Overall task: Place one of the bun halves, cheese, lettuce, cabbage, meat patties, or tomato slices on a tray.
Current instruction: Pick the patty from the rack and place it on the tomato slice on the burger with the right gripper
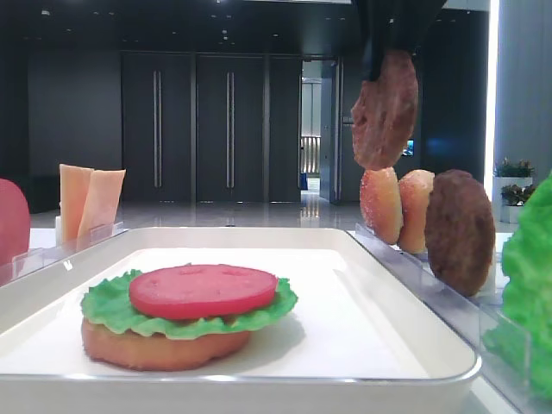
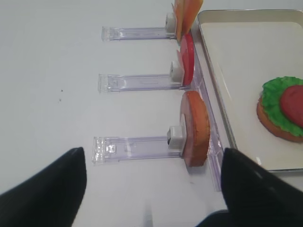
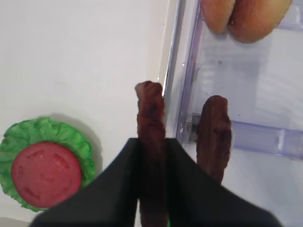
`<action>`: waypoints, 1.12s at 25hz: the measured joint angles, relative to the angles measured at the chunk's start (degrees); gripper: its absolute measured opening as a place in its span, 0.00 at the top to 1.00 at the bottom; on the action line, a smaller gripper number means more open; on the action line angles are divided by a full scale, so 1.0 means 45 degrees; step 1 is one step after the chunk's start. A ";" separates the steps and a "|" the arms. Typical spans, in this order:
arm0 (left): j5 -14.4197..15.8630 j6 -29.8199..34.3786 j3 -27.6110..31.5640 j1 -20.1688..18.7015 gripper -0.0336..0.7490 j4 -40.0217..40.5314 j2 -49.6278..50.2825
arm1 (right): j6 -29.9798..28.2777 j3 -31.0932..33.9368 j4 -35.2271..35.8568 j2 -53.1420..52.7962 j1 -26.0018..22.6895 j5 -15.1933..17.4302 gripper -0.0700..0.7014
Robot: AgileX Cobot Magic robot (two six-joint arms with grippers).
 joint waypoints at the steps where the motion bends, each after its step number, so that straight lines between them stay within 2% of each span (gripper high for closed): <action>1: 0.0000 0.0000 0.0000 0.0000 0.07 0.0000 0.0000 | -0.0016 0.0113 -0.0012 -0.0178 0.0000 0.0000 0.77; 6: 0.0000 0.0000 0.0000 0.0000 0.07 0.0000 0.0000 | -0.0272 0.1092 0.1041 -0.1420 0.0000 -0.0062 0.77; 9: 0.0000 0.0000 0.0000 0.0000 0.07 0.0000 0.0000 | -0.0502 0.1998 0.1781 -0.2072 0.0000 -0.0856 0.77; 13: 0.0000 0.0000 0.0000 0.0000 0.07 0.0000 0.0000 | -0.1358 0.3412 0.3505 -0.2644 0.0000 -0.2679 0.77; 16: 0.0000 0.0000 0.0000 0.0000 0.07 0.0000 0.0000 | -0.2289 0.4613 0.5200 -0.2826 0.0000 -0.4318 0.77; 24: 0.0000 0.0000 0.0000 0.0000 0.07 0.0000 0.0000 | -0.5425 0.7594 0.9912 -0.2851 0.0038 -0.8063 0.77; 28: 0.0000 0.0000 0.0000 0.0000 0.07 0.0000 0.0000 | -0.7112 0.8567 1.2187 -0.2851 0.0536 -0.9807 0.77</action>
